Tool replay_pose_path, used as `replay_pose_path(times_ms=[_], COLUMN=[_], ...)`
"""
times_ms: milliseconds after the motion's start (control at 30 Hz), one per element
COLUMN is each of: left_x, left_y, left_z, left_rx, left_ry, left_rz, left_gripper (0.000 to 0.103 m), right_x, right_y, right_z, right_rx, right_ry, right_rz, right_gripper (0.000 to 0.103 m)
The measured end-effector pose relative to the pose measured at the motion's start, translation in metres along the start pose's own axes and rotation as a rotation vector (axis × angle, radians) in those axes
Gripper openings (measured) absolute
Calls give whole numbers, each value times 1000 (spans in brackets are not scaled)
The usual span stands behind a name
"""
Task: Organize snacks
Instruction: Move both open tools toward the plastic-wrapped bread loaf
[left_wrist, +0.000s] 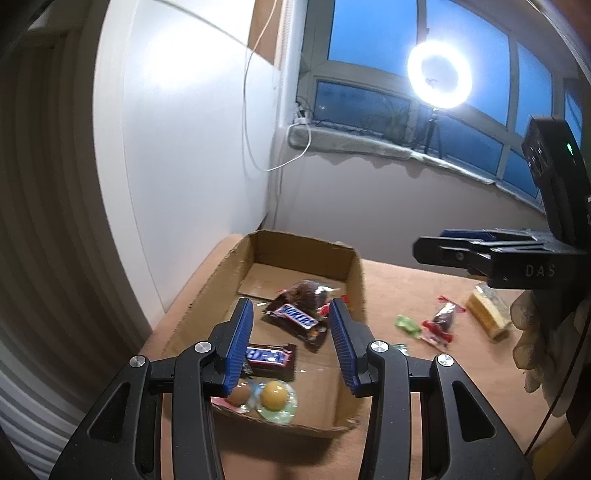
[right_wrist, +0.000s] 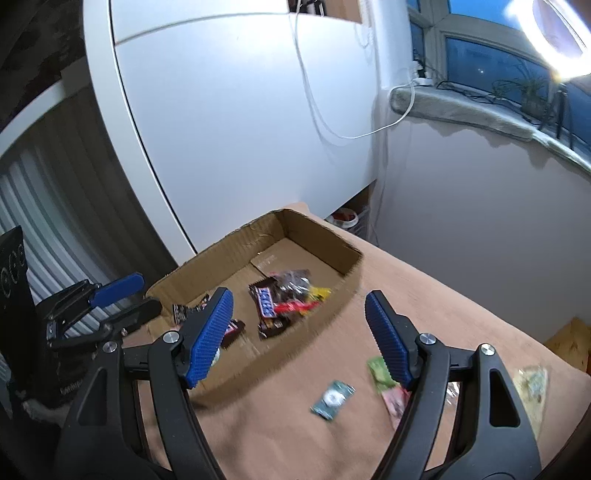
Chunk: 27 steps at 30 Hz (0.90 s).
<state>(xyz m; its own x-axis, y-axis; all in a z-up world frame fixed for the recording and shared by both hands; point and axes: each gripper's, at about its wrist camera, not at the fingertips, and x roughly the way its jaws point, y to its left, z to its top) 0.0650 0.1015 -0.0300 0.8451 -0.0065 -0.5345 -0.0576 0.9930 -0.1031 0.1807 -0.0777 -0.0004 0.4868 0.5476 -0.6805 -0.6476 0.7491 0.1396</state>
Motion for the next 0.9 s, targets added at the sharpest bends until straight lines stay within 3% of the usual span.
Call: replay_pose_path(times_ms=[467, 567, 700, 900], left_x=[-15, -12, -8, 6], left_y=[-56, -69, -83, -105], left_z=[-16, -22, -29, -42], left_rx=[19, 31, 36, 48], left_ry=[-8, 8, 26, 73], left_rz=[-126, -146, -172, -214], left_gripper=[41, 41, 41, 41], right_x=[-97, -111, -124, -128], right_y=[-75, -90, -109, -141], right_z=[-67, -82, -104, -128], right_rx=[147, 191, 219, 266], right_ry=[-80, -89, -93, -65], right_rz=[-103, -114, -179, -255], right_gripper=[78, 79, 91, 91])
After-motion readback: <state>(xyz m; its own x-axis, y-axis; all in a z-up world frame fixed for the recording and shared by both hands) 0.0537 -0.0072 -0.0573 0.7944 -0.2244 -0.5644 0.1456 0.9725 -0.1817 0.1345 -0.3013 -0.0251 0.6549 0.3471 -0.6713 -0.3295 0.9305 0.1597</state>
